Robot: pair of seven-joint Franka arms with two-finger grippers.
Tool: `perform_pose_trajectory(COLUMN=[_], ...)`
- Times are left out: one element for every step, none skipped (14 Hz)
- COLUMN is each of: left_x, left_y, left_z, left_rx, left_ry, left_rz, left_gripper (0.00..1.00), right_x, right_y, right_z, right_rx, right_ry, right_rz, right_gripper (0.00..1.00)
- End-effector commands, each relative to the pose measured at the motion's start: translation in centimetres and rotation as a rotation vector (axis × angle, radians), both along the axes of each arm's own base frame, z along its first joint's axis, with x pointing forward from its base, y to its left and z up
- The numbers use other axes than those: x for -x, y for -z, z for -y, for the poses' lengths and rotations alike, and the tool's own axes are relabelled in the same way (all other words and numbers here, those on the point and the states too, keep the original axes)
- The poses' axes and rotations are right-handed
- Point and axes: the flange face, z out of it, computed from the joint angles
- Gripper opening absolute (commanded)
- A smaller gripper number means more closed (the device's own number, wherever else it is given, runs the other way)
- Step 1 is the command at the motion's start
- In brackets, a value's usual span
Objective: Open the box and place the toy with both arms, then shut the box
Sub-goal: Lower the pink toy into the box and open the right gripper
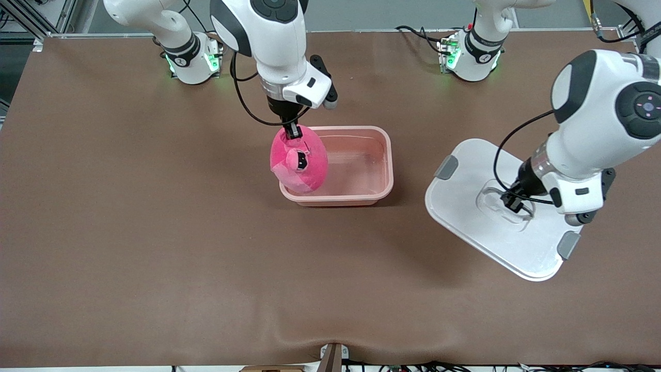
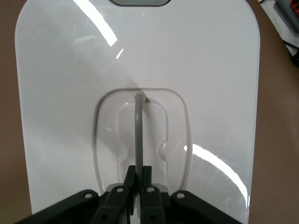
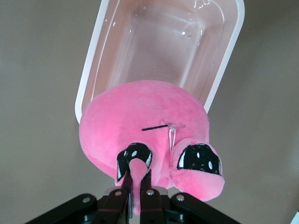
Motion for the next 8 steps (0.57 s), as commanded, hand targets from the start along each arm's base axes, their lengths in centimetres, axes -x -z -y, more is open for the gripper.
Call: perform_pose_trajectory(left_x=[0.54, 0.62, 0.65, 0.76, 0.79, 0.82, 0.91, 0.95], left_y=[-0.98, -1.08, -1.07, -1.03, -1.02, -1.02, -0.98, -0.97], left_z=[0.35, 0.52, 0.61, 0.76, 0.84, 0.94, 1.09, 1.20], left_rx=[0.011, 0.012, 0.012, 0.011, 0.011, 0.013, 0.019, 0.031], left_ry=[0.027, 0.030, 0.032, 0.035, 0.036, 0.036, 0.034, 0.029], left_rz=[-0.009, -0.008, -0.009, -0.015, -0.017, -0.017, -0.023, -0.028], left_gripper=[0.00, 0.00, 0.00, 0.00, 0.00, 0.00, 0.00, 0.00], right_x=[0.57, 0.84, 0.85, 0.87, 0.86, 0.86, 0.86, 0.41], right_y=[-0.08, 0.29, 0.36, 0.45, 0.38, 0.38, 0.32, 0.85], right_z=[-0.53, -0.67, -0.65, -0.63, -0.64, -0.64, -0.65, -0.28], right_rx=[0.015, 0.021, 0.023, 0.025, 0.024, 0.024, 0.023, 0.028], right_ry=[0.003, -0.001, -0.002, -0.002, -0.002, 0.000, 0.023, 0.092], right_rz=[0.012, 0.007, 0.007, 0.005, 0.006, 0.006, 0.008, 0.003], right_gripper=[0.00, 0.00, 0.00, 0.00, 0.00, 0.00, 0.19, 0.96])
